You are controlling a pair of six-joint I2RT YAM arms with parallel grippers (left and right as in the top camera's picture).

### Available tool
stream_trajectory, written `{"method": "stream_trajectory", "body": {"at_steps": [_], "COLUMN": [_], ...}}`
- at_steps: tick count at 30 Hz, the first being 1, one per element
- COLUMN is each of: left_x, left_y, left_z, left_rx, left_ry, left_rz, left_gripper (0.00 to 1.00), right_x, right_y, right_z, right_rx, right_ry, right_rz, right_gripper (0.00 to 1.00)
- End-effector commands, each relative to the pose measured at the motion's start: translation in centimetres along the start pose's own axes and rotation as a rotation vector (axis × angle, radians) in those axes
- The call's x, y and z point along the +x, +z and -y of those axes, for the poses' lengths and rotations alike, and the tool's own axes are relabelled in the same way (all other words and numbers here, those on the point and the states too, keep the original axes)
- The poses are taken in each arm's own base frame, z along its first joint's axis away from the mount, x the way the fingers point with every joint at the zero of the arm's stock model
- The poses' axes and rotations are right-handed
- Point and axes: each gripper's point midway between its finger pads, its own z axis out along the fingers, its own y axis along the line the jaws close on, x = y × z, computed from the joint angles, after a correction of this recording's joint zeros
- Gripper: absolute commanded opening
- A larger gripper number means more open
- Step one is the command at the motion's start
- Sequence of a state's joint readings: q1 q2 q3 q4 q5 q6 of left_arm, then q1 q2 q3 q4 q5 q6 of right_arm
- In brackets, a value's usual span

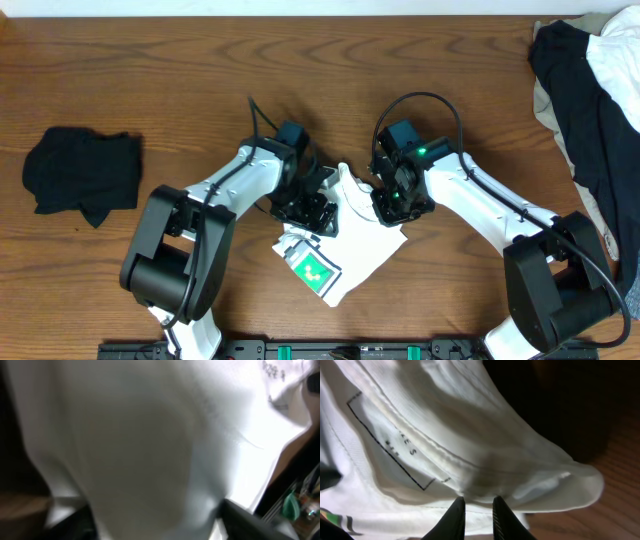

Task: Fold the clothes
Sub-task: 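Press the folded shirt down with both grippers at its top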

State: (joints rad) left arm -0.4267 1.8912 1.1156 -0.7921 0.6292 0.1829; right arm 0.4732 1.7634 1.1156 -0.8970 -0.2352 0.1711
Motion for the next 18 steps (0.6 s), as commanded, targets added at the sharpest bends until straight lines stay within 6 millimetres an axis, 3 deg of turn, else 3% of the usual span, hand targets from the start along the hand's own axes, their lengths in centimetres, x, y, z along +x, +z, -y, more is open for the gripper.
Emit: {"method": "stream_trajectory", "body": {"at_steps": [1, 5, 10, 14, 15, 17, 18], "left_x": [0.95, 0.86, 0.63, 0.64, 0.66, 0.64, 0.61], "left_y": [1.05, 1.09, 1.06, 1.06, 1.06, 1.04, 0.99], "left_z": [0.5, 0.54, 0.44, 0.39, 0.36, 0.28, 0.29], "left_rx": [0.021, 0.02, 0.019, 0.016, 0.014, 0.008, 0.008], "left_ry": [0.024, 0.028, 0.032, 0.031, 0.031, 0.031, 0.03], "left_rz": [-0.042, -0.039, -0.029, -0.03, -0.031, -0.03, -0.03], "left_gripper": [0.56, 0.49, 0.24, 0.22, 0.37, 0.88, 0.99], "right_x": [0.08, 0.11, 0.24, 0.27, 0.27, 0.28, 0.29], "right_y": [-0.17, -0.17, -0.17, -0.17, -0.17, -0.17, -0.17], "right_z": [0.15, 0.15, 0.18, 0.19, 0.18, 0.19, 0.19], "right_rx": [0.0, 0.0, 0.001, 0.001, 0.001, 0.001, 0.001], "right_ry": [-0.006, -0.005, -0.004, -0.004, -0.004, -0.004, -0.004], "right_rz": [0.002, 0.001, -0.005, -0.006, -0.006, -0.006, -0.006], "right_gripper": [0.18, 0.18, 0.18, 0.18, 0.18, 0.18, 0.18]}}
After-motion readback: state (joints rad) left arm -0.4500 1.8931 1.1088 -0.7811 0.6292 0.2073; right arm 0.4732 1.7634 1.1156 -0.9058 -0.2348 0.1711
